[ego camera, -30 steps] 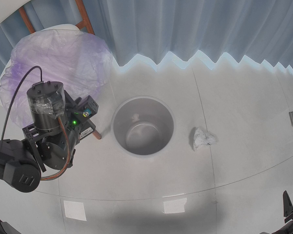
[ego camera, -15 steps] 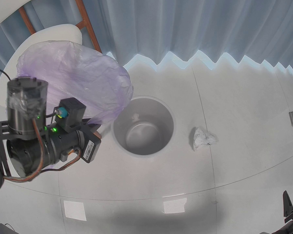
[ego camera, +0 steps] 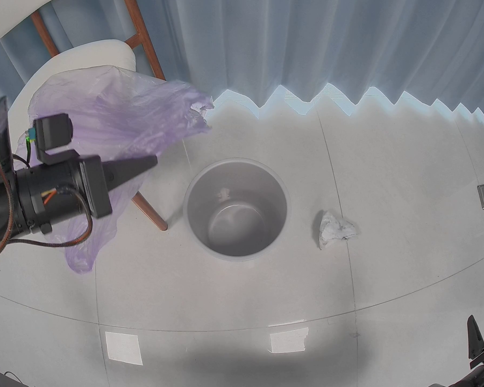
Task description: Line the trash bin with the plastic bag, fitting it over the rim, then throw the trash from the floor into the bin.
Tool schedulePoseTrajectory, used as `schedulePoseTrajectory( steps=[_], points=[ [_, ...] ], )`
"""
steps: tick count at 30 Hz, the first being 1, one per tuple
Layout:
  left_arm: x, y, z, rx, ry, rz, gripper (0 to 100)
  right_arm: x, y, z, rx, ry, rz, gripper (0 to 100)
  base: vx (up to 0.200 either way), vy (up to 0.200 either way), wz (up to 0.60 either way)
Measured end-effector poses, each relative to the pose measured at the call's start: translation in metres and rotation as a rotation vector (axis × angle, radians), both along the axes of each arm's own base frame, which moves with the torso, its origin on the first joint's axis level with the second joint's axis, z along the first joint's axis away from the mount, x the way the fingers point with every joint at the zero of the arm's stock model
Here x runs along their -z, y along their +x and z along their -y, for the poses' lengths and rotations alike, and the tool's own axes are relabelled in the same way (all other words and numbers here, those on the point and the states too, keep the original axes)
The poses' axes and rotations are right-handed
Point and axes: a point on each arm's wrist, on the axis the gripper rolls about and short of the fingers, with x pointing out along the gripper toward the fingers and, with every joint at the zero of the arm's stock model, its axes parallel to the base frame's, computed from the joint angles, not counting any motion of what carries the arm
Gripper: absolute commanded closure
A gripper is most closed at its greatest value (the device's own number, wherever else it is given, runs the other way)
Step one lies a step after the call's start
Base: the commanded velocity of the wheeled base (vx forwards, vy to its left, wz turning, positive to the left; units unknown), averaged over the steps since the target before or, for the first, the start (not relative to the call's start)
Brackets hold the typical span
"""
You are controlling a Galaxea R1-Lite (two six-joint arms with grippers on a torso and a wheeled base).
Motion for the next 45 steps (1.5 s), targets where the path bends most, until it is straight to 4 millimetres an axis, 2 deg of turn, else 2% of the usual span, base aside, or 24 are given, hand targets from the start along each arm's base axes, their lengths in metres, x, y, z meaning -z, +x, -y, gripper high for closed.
schedulePoseTrajectory(
  steps=[6, 10, 16, 22, 26, 34, 45],
  points=[
    [-0.022, -0.006, 0.008, 0.065, -0.316, 0.033, 100, 0.0, 0.0, 0.0, -0.001, 0.0, 0.0, 0, 0.0, 0.0, 0.0],
    [-0.037, -0.011, 0.012, 0.13, -0.487, 0.127, 100, 0.0, 0.0, 0.0, -0.001, 0.0, 0.0, 0, 0.0, 0.0, 0.0],
    [-0.042, -0.016, 0.015, 0.213, -0.625, 0.21, 100, 0.0, 0.0, 0.0, 0.0, 0.0, 0.0, 0, 0.0, 0.0, 0.0],
    [-0.036, -0.016, 0.02, 0.275, -0.643, 0.188, 100, 0.0, 0.0, 0.0, 0.0, 0.0, 0.0, 0, 0.0, 0.0, 0.0],
    [-0.038, -0.009, 0.019, 0.257, -0.662, 0.188, 100, 0.0, 0.0, 0.0, 0.0, 0.0, 0.0, 0, 0.0, 0.0, 0.0],
    [-0.029, 0.007, 0.024, 0.248, -0.672, 0.209, 100, 0.0, 0.0, 0.0, -0.001, 0.0, 0.0, 0, 0.0, 0.0, 0.0],
    [-0.001, 0.028, 0.048, 0.302, -0.71, 0.252, 100, 0.0, 0.0, 0.0, 0.0, 0.0, 0.0, 0, 0.0, 0.0, 0.0]
  ],
)
